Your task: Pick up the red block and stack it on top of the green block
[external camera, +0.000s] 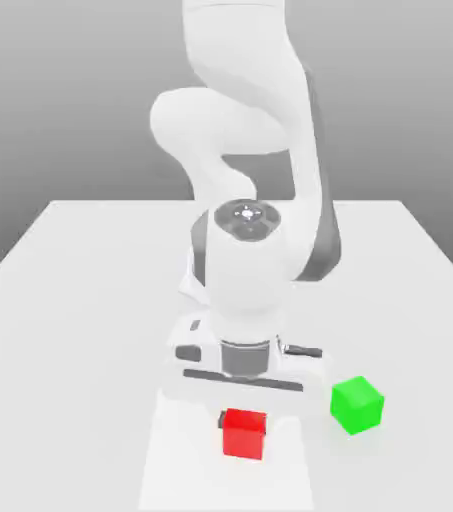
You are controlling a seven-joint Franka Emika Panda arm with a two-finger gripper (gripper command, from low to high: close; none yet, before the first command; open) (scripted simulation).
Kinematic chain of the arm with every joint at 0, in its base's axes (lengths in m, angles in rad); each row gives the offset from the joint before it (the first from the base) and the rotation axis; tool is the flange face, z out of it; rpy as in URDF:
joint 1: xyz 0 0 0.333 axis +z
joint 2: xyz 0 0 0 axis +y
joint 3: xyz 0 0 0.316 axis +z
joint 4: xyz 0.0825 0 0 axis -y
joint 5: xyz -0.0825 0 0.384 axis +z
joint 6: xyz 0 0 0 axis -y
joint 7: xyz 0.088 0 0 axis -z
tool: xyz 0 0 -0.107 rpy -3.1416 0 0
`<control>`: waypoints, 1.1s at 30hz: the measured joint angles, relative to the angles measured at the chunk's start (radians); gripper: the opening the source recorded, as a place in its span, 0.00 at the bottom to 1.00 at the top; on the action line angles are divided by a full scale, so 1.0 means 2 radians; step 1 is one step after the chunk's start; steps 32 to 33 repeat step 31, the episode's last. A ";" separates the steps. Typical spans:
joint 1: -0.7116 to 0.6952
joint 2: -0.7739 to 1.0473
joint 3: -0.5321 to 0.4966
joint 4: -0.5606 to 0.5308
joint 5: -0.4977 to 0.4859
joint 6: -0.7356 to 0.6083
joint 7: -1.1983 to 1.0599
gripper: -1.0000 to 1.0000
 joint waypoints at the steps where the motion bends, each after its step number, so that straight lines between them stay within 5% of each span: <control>1: -0.001 -0.006 0.002 -0.001 0.001 -0.005 -0.001 0.00; 8: 0.002 -0.111 0.019 -0.017 0.025 -0.094 -0.035 0.00; 21: 0.141 -0.182 0.068 -0.035 0.048 -0.147 -0.320 0.00; 28: 0.157 -0.089 0.058 -0.033 0.004 -0.057 -0.319 0.00; 29: 0.159 -0.079 0.056 -0.032 -0.002 -0.048 -0.316 1.00; 33: 0.159 -0.079 0.056 -0.032 -0.002 -0.048 -0.316 1.00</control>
